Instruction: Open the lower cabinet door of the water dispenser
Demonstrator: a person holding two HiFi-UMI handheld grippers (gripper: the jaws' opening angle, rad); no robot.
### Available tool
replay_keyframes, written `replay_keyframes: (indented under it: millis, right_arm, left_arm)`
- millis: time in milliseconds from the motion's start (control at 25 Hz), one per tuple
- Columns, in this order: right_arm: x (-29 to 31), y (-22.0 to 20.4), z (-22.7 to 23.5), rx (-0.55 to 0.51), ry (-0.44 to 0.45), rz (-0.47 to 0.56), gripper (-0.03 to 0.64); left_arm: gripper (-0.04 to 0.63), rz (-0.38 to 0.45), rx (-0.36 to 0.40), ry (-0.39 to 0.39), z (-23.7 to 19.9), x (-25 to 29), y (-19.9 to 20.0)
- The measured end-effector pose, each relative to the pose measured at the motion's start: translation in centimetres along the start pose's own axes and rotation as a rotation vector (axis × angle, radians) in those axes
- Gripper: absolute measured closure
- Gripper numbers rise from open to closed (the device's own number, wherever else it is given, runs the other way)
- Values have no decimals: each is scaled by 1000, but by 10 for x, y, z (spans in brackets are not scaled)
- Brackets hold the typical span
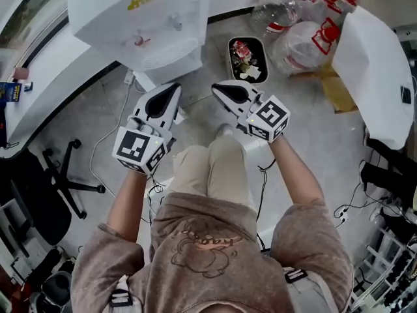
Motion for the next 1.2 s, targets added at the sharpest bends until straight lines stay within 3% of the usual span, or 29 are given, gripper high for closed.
replay_keyframes:
  millis: [360, 600, 800, 1040, 1200]
  right_arm:
    - [-109, 169, -68, 21, -76, 38, 611]
    - [-156, 242, -95, 33, -76, 52, 611]
    - [-181, 280, -84, 3, -78, 65, 611]
    - [-189, 291, -67, 30, -25, 100, 611]
    - [-189, 298, -56, 65, -37, 123, 611]
  left_arm:
    - [583, -21, 10, -11, 48, -79, 160]
    - [583, -8, 18, 14, 73, -119, 240]
    - [583, -4, -13, 71, 79, -118, 271]
    - [583, 30, -48, 159, 77, -110, 282]
    - [583, 38, -62, 181, 70, -107, 289]
Point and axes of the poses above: the fingertips, and each gripper's own axes: x forward along the fingers, z to its right, y out of its top, the point moved 5 cm from there along -x, backward along the fingers, and after that the axes turned 15 degrees about -z, right-handed, at the moved point
